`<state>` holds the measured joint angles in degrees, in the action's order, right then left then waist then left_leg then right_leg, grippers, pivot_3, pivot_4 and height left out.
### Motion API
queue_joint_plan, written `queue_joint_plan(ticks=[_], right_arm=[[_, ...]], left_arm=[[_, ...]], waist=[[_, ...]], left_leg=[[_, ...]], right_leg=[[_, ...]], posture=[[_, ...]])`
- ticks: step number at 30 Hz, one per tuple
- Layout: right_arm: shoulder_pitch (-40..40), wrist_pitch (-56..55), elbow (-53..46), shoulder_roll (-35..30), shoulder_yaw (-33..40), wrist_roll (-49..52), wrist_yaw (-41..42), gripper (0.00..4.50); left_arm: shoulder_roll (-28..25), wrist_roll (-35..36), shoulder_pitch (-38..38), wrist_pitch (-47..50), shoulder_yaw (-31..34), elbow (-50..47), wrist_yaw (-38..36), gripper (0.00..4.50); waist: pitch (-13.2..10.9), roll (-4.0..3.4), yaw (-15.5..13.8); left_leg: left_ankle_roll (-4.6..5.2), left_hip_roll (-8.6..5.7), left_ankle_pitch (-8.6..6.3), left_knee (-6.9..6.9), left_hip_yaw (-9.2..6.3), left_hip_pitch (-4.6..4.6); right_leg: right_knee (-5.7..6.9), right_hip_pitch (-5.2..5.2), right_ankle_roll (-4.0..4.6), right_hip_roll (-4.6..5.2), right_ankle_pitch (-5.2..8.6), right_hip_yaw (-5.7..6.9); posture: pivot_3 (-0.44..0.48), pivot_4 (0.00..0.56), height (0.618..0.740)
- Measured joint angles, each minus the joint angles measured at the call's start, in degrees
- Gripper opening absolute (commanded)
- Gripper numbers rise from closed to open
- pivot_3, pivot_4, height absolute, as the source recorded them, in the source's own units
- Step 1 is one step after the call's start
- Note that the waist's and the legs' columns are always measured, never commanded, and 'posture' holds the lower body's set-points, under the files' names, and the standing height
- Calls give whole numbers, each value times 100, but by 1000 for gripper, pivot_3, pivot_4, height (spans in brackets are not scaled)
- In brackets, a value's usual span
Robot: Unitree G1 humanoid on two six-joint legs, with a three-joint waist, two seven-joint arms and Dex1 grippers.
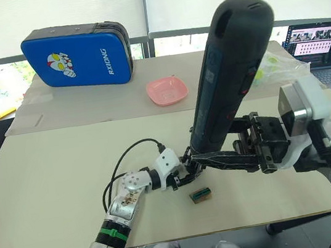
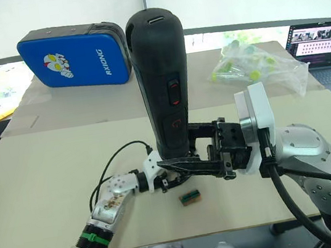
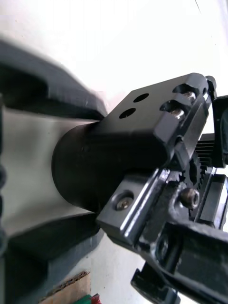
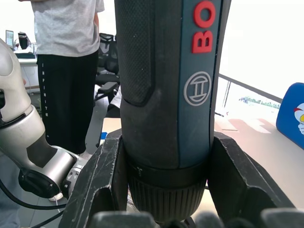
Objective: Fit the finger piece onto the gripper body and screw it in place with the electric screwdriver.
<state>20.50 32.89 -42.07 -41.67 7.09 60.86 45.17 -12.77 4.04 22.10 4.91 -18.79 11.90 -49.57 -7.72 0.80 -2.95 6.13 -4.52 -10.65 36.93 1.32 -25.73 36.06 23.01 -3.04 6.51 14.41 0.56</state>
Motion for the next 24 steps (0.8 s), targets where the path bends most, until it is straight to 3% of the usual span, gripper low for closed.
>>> queue_joint_plan(ticks=[10, 24], right_arm=[[377, 0, 225, 175, -228, -265, 26, 1903], [941, -8, 940, 505, -881, -1369, 84, 1903]], left_arm=[[-1, -41, 5, -7, -20, -2, 1, 2293], [-35, -38, 26, 31, -23, -4, -38, 2293]], waist=[[0, 0, -5], [0, -1, -17]], left_leg=[[0, 0, 0, 3, 1, 0], [0, -1, 0, 3, 4, 2]], right_leg=[[0, -1, -2, 0, -2, 0], [2, 1, -2, 0, -3, 2]], posture=[[0, 150, 740], [0, 150, 740]])
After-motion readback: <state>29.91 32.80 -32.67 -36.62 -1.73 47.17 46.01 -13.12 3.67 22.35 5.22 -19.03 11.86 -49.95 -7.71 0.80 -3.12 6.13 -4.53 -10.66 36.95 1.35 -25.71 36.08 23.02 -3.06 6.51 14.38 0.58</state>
